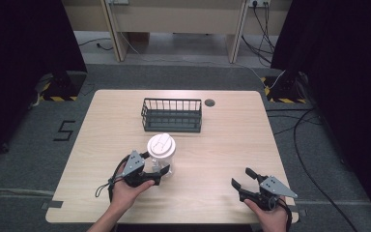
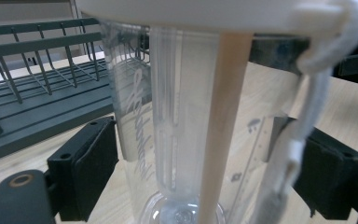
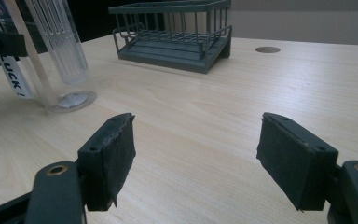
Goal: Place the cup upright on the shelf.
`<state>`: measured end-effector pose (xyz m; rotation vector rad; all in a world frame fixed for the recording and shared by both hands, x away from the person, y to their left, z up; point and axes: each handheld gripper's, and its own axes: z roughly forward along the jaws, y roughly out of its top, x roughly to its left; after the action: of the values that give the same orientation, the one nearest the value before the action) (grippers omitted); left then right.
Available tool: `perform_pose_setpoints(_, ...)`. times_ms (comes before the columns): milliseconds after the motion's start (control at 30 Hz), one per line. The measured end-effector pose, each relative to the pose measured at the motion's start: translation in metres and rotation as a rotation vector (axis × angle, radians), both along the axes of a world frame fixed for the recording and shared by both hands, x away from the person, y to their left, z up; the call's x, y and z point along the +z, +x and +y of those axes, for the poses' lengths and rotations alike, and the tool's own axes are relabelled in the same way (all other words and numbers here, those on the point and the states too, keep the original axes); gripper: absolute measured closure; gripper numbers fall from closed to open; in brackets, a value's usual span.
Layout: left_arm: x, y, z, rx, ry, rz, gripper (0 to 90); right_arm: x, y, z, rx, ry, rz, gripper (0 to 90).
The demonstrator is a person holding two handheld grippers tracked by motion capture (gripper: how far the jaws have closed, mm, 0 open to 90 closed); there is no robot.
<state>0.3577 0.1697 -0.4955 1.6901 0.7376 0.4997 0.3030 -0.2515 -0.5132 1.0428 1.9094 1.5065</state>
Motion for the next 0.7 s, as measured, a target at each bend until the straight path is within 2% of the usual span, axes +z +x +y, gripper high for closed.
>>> perform_pose_setpoints(433,-0.0068,0.0071,-0.0049,-0.008,-0.001,0.013,15.3,-0.0001,0.0005,-0.0007,0.001,0.004,0.003,27.7)
perform_pose_setpoints(567,-0.0062,0.0077,-0.0050,-0.014,0.008,0.004,16.4,-0.0001,0.0007,-0.0008,0.001,0.005,0.005,27.7)
perform_pose_setpoints(700,-0.0081,0.0082,-0.0035,-0.020,-0.029,0.006,16.9,-0.0001,0.0008,-0.0009,0.001,0.007,0.006,27.7)
